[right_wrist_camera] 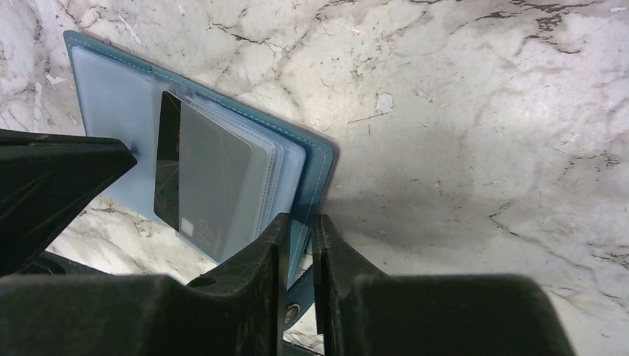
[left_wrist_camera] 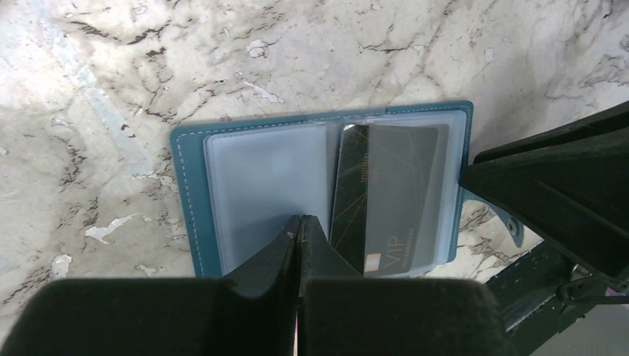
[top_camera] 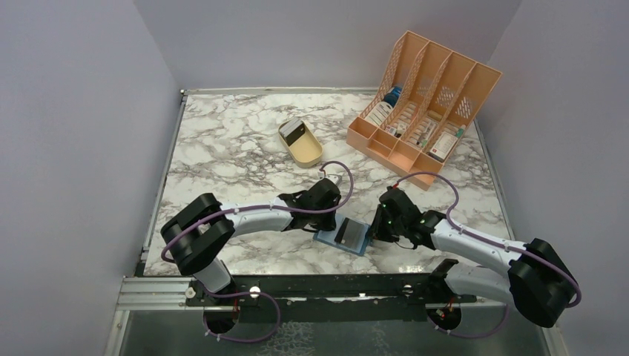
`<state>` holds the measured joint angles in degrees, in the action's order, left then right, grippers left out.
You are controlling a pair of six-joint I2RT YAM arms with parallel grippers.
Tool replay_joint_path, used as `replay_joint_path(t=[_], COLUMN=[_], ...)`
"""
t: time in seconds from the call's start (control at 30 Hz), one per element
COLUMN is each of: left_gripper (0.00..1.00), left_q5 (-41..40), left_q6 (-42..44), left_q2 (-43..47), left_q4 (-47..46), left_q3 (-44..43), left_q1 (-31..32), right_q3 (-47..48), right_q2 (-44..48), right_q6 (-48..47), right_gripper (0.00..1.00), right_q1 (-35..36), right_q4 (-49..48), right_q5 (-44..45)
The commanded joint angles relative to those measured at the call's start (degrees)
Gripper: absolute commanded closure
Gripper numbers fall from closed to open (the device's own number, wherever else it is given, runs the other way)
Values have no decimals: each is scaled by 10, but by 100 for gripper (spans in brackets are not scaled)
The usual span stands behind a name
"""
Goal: Put the credit cards into the card holder
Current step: Insert the credit card into the card holder.
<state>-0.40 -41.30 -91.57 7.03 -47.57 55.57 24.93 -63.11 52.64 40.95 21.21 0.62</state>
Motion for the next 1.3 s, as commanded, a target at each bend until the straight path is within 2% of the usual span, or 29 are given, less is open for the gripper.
replay_joint_path(t=[0.0, 0.5, 0.7, 0.93, 1.1, 1.27], left_gripper=[100, 100, 97, 97, 97, 97], left_q5=[35, 82, 31, 5, 21, 70], left_q6=[8, -13, -5, 3, 6, -7], left_q2=[-2, -24, 5, -5, -16, -22], left_q4=[-26, -52, -21, 5, 4, -33], left_q3=[-3, 2, -3, -12, -16, -6], left_q1=[-1, -1, -1, -1, -1, -1], right_q3=[7, 7, 4, 3, 4, -3], right_q2=[-4, -5, -5, -15, -18, -19], right_q6=[0, 1, -1, 1, 1, 8], right_gripper=[83, 83, 83, 83, 83, 83], right_q1=[4, 4, 4, 4, 4, 4], right_q4=[-20, -24, -24, -33, -36, -48], right_q5=[3, 5, 5, 0, -1, 0])
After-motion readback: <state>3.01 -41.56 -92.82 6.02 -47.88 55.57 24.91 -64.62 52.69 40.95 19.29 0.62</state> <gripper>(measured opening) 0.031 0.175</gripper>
